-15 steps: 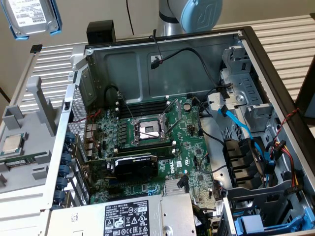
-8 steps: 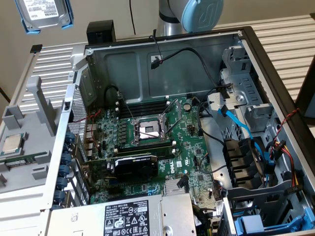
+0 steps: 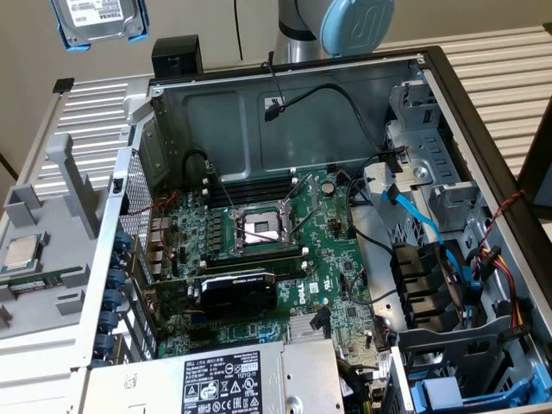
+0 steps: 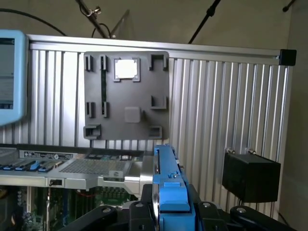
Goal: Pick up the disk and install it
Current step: 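Pick up the disk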
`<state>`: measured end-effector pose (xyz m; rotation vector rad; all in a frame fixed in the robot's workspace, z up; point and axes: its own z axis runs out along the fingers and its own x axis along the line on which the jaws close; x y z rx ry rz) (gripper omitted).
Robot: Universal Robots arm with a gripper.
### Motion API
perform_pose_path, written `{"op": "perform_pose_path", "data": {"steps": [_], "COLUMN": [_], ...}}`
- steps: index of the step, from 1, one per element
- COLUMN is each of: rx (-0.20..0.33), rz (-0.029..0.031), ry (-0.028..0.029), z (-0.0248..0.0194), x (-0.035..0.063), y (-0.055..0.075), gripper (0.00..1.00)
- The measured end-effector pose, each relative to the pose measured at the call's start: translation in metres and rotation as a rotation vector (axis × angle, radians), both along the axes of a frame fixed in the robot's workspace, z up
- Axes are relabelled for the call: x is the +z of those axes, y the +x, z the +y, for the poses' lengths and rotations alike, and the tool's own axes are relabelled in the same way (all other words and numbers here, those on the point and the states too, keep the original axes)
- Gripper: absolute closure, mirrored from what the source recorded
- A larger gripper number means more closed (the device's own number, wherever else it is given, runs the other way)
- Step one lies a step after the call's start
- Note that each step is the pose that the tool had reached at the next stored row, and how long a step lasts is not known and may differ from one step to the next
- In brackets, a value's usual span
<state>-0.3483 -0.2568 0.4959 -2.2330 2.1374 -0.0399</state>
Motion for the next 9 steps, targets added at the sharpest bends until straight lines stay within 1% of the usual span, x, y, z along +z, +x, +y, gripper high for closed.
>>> {"op": "perform_pose_path", "data": {"steps": [4, 9], "rx": [0.000, 0.000], "rz": [-0.0002, -0.0001], "ry": [0.0000, 0.0000], "z": [-0.0046, -0.0127], "x": [0.0002, 0.0003], "y": [0.004, 0.007], "gripper": [0.63, 0.63]}}
